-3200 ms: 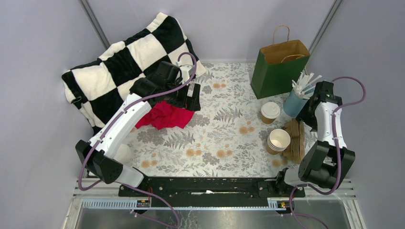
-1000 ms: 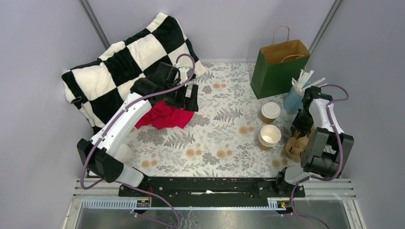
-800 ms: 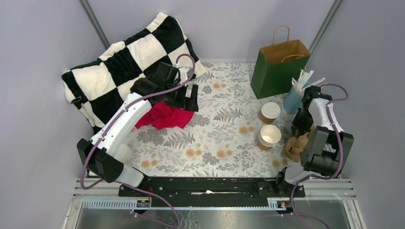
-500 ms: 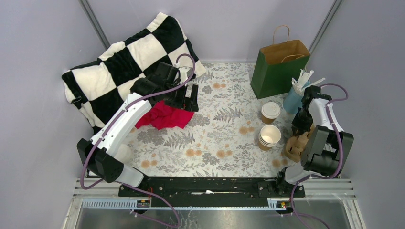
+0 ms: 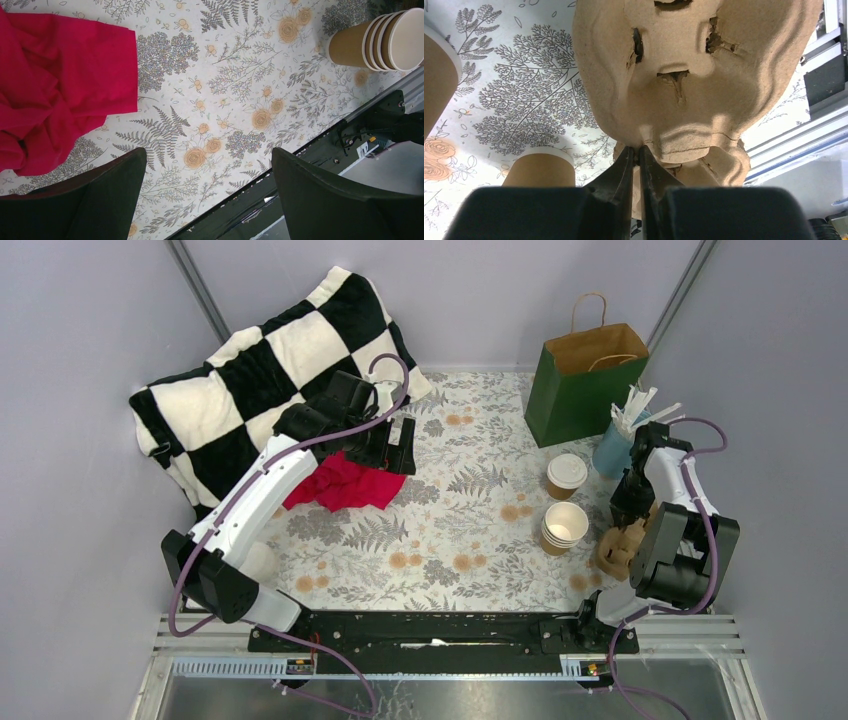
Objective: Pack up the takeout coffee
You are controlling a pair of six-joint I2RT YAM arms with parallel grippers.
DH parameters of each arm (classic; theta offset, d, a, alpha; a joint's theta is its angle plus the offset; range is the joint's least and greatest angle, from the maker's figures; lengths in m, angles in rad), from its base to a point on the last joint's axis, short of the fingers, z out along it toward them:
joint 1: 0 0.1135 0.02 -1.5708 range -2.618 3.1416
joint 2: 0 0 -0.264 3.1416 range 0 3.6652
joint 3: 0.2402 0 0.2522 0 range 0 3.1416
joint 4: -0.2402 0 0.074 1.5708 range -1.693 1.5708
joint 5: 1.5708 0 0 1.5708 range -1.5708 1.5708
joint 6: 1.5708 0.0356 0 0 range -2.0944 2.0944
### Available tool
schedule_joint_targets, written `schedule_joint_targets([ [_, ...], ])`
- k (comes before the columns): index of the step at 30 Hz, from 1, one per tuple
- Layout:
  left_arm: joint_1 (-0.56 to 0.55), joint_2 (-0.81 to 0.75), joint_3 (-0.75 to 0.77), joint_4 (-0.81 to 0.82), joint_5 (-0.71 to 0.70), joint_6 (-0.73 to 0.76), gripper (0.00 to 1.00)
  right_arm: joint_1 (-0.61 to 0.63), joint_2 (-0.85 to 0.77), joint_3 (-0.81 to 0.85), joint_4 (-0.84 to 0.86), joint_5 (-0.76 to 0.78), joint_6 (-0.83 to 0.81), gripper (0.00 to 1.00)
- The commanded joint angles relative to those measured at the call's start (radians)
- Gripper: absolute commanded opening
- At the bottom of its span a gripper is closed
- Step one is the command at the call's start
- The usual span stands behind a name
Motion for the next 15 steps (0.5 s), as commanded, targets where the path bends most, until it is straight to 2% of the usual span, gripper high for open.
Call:
schedule_joint_targets([
  [1,0.003,-0.016,0.001,0.028,0.012,0.004,0.99,0.001,-0.027,0.042,-0.063,0.066,0.029,0.1],
  [10,-0.002,-0.021,-0.003,0.03,0.014,0.004,0.99,0.001,-0.054,0.066,-0.08,0.154,0.059,0.11],
  [15,-0.006,-0.021,-0.004,0.03,0.013,0.004,0.99,0.036,-0.038,0.09,-0.109,0.231,0.078,0.0],
])
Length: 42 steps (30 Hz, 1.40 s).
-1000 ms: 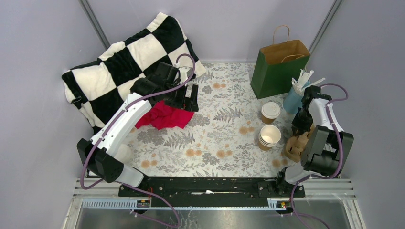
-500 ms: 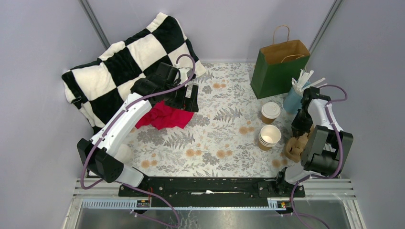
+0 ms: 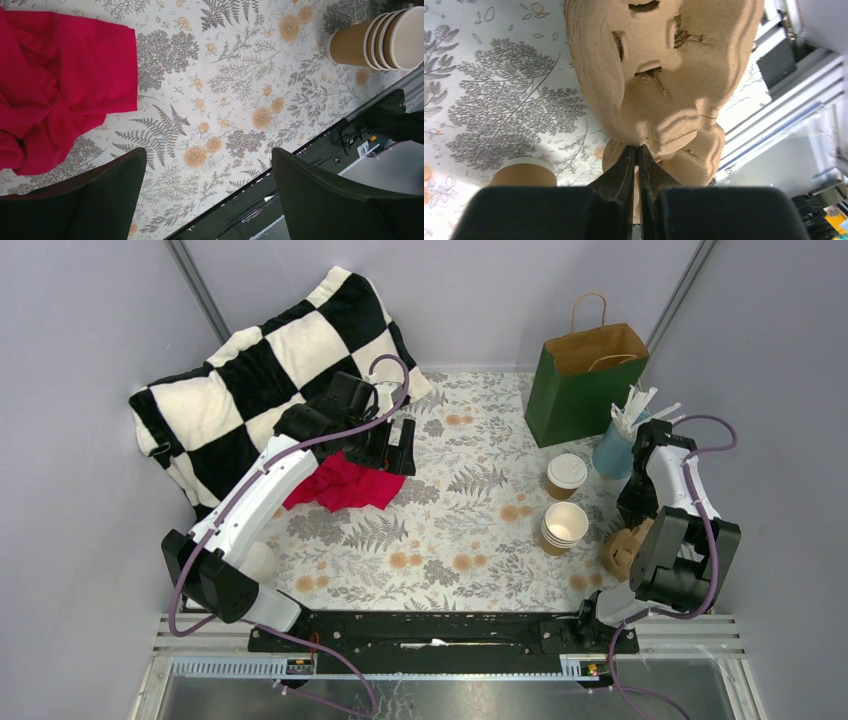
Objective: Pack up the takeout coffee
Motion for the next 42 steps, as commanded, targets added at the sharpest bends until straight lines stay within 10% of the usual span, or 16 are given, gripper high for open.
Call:
schedule_joint_targets([
  [1,-0.004,-0.021,0.003,0.03,0.013,0.005,0.99,0.056,-0.027,0.065,-0.069,0.156,0.035,0.0],
  [16,-0.005,-0.017,0.006,0.028,-0.004,0.009,0.99,0.201,0.1,0.081,-0.1,0.416,0.07,0.0],
  [24,-0.005,-0.016,0.006,0.025,-0.011,0.011,0.99,0.199,0.107,0.166,-0.037,0.143,0.033,0.05],
  [36,-0.005,-0.013,0.009,0.028,-0.003,0.009,0.99,0.196,-0.017,0.126,-0.132,-0.176,0.048,0.53],
  [42,-0.011,-0.018,0.01,0.027,-0.002,0.009,0.99,0.193,-0.024,0.05,-0.11,-0.259,0.06,0.53],
])
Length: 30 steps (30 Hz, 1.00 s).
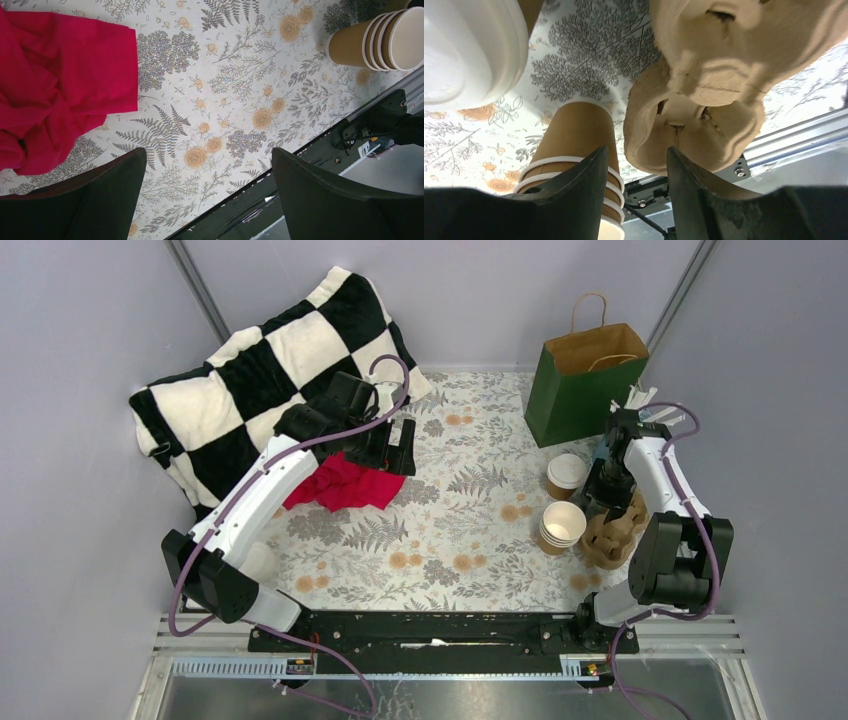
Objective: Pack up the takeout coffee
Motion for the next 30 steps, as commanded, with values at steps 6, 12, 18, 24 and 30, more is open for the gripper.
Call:
schedule_joint_targets([
  [6,-0.01,-0.022,0.015,0.026,0.01,0.009,0.99,-0.004,-0.02,-0.095,0.023,-0.05,0.043,0.48],
  [12,-0.015,-0.03,0.017,0.021,-0.002,0.014,0.99,-0.011,-0.009,-0.141,0.084,-0.011,0.073,0.42],
  [18,-0.016,-0.035,0.02,0.019,-0.006,0.018,0.99,-0.025,-0.016,-0.14,0.088,0.034,0.068,0.36],
  [24,-0.016,-0.033,0.023,0.02,-0.004,0.017,0.99,-0.056,-0.039,-0.135,0.072,0.047,0.052,0.37],
  [30,-0.021,-0.034,0.022,0.02,-0.002,0.016,0.99,-0.085,-0.053,-0.148,0.067,0.064,0.045,0.36],
])
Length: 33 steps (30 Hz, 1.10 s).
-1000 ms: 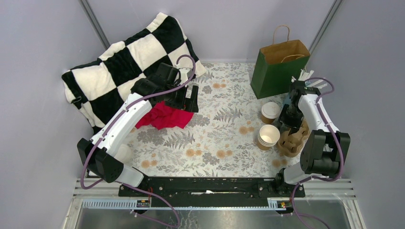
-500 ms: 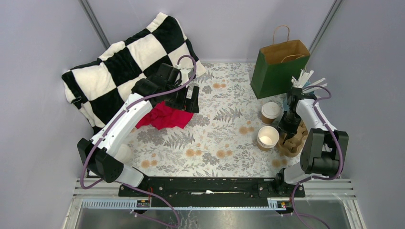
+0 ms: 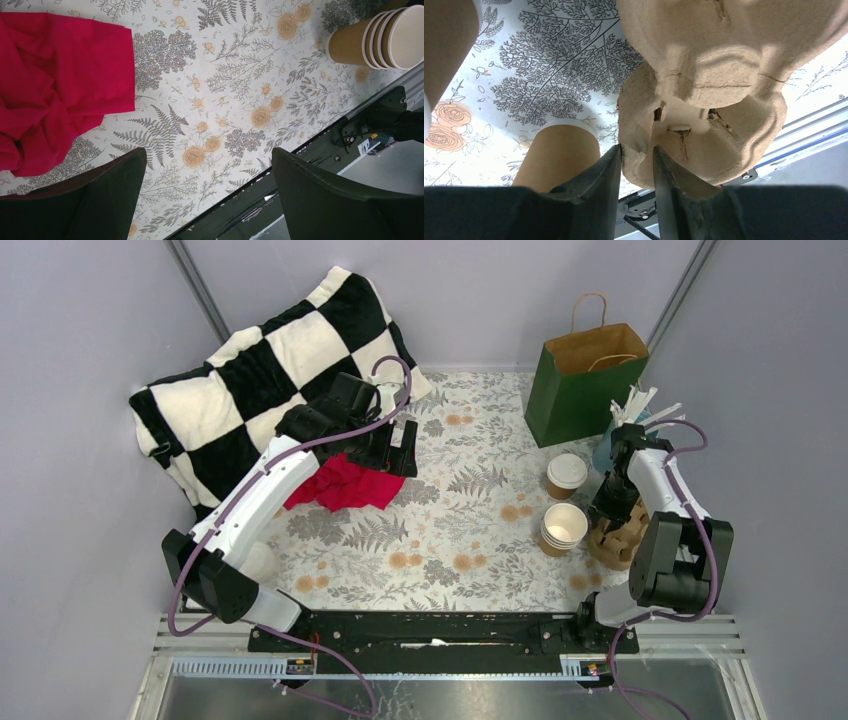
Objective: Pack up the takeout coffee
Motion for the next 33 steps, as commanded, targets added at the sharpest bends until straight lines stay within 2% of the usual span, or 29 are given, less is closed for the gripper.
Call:
schedule_joint_targets([
  [1,-0.009,-0.035,0.021,0.02,-0.002,0.016,0.99,-0.033,-0.041,-0.005,-0.018,0.043,-0.014,0.37],
  [5,-0.011,-0.034,0.019,0.02,0.0,0.016,0.99,-0.037,-0.055,0.019,-0.025,-0.013,-0.032,0.4],
  [12,-0.013,-0.035,0.016,0.022,0.0,0.016,0.99,-0.037,-0.06,0.009,-0.023,-0.017,-0.039,0.39],
  [18,-0.014,-0.036,0.019,0.021,-0.003,0.017,0.99,-0.037,-0.058,-0.022,-0.003,-0.021,-0.042,0.3],
  [24,-0.013,-0.039,0.019,0.018,-0.008,0.02,0.99,-0.038,-0.037,-0.046,0.028,-0.02,-0.034,0.28],
  [28,-0.014,-0.039,0.021,0.016,-0.016,0.023,0.99,-0.038,-0.034,-0.035,0.026,-0.01,-0.03,0.17],
  [33,-0.014,-0.036,0.025,0.017,-0.017,0.024,0.99,-0.038,-0.049,-0.009,-0.013,0.016,-0.03,0.08],
])
